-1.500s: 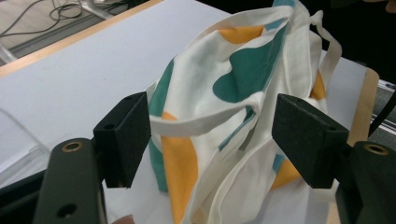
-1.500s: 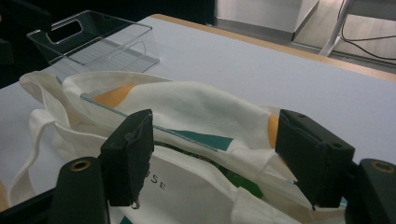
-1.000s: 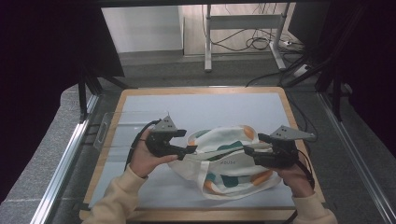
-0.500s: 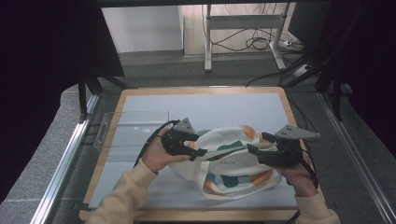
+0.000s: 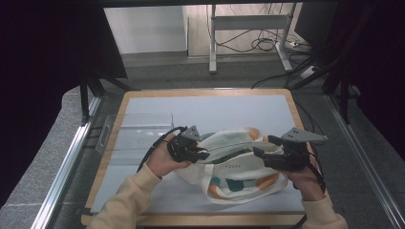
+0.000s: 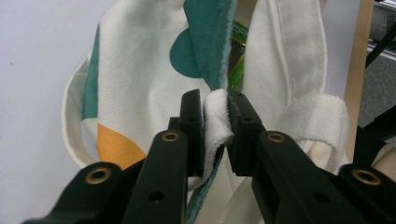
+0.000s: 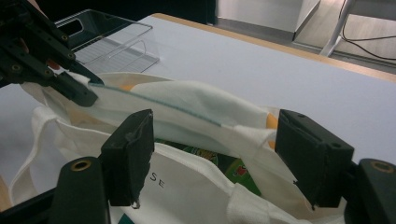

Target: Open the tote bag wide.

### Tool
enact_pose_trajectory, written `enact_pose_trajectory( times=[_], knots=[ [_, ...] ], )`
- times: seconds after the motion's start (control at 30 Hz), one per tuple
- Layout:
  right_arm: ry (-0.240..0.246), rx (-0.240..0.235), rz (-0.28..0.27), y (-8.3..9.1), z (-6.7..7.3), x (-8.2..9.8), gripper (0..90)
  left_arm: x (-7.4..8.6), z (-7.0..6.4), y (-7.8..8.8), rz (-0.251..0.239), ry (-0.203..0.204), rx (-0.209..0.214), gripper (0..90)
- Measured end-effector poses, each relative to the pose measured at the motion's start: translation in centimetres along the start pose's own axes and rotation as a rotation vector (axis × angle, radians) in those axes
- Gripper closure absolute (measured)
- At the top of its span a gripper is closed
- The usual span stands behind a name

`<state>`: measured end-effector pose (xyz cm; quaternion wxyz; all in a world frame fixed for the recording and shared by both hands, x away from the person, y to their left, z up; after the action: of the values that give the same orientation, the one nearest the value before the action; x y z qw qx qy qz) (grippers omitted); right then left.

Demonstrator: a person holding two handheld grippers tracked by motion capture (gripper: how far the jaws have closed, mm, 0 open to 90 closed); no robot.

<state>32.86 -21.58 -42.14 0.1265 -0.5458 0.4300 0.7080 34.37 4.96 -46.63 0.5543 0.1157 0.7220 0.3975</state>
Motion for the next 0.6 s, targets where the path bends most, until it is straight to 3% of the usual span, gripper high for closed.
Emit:
enact_pose_trajectory(
  times=[0.1,0.4,0.6],
  knots=[
    [0.023,-0.004,0.011,-0.3,0.2,-0.1,30.1,-0.2,0.1,0.1,-0.001,0.006,-0.004,80.6],
    [0.046,-0.090,0.061,-1.7,1.0,0.2,30.8,-0.3,0.9,0.3,-0.012,0.011,-0.019,80.6],
    [0.107,-0.152,0.126,-2.6,2.0,0.5,28.9,-0.3,1.2,0.2,-0.013,0.023,-0.027,80.6]
  ],
)
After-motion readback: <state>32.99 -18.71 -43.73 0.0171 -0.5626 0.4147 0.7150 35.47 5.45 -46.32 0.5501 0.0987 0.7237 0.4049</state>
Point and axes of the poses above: each handheld gripper's, and its own axes: y roughly backward along the jaws, x roughly out of its underside, z roughly to its left, the point moved 5 cm from there along -y, roughly forward along the jaws, and after that the axes turned 2 degrees about -z, right-handed, at the moved point
